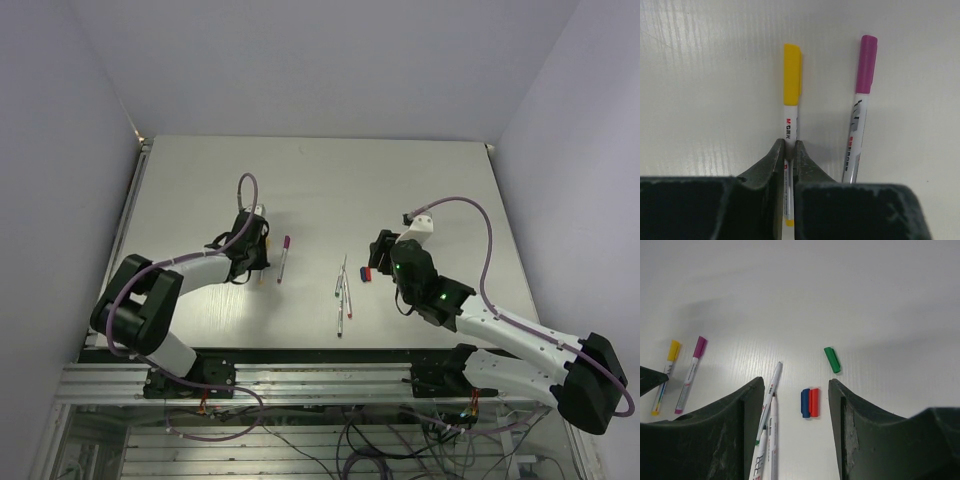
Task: Insert the pens into the pen caps
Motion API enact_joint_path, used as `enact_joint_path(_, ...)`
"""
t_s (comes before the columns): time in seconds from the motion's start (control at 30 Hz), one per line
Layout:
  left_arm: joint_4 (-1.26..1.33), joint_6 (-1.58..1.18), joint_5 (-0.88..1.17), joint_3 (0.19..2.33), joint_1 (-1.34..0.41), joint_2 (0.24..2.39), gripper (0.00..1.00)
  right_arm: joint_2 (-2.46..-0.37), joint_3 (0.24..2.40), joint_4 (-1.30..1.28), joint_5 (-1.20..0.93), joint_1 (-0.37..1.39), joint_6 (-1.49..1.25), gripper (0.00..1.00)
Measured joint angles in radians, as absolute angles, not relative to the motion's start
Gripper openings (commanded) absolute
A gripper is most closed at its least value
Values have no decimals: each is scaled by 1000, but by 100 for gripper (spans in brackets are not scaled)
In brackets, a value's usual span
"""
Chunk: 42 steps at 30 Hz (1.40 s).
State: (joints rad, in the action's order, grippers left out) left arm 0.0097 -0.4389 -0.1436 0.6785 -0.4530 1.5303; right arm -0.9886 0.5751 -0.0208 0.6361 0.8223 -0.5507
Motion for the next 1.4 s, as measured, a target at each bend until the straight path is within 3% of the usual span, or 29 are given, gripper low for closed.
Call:
enact_joint_path(0.1, 14, -434, -144, 690, -453, 1550, 38, -990, 574, -20, 636, 822, -557, 53)
enact_joint_path(0.23, 15, -433, -143, 709, -453, 1568, 46, -990, 568, -20, 636, 822, -561, 53)
enact_joint_path(0.47, 6, -434, -146, 738, -453, 1545, 48, -982, 560, -20, 639, 822, -561, 53)
enact_joint_path(0.73, -4, -445, -160, 740, -455, 1372, 49, -976, 556, -19, 683, 822, -579, 52)
enact_joint_path(0.9, 1, -451, -150, 739, -480, 1335, 50, -954, 534, -20, 715, 809, -606, 64)
enact_joint_path(1.07, 17, -452, -155, 738, -593, 1352, 51, -949, 529, -30, 723, 768, -643, 69)
enact_joint_path(1.4, 43, -444, -175, 825, -810, 1555, 54, -909, 512, -60, 726, 736, -676, 61)
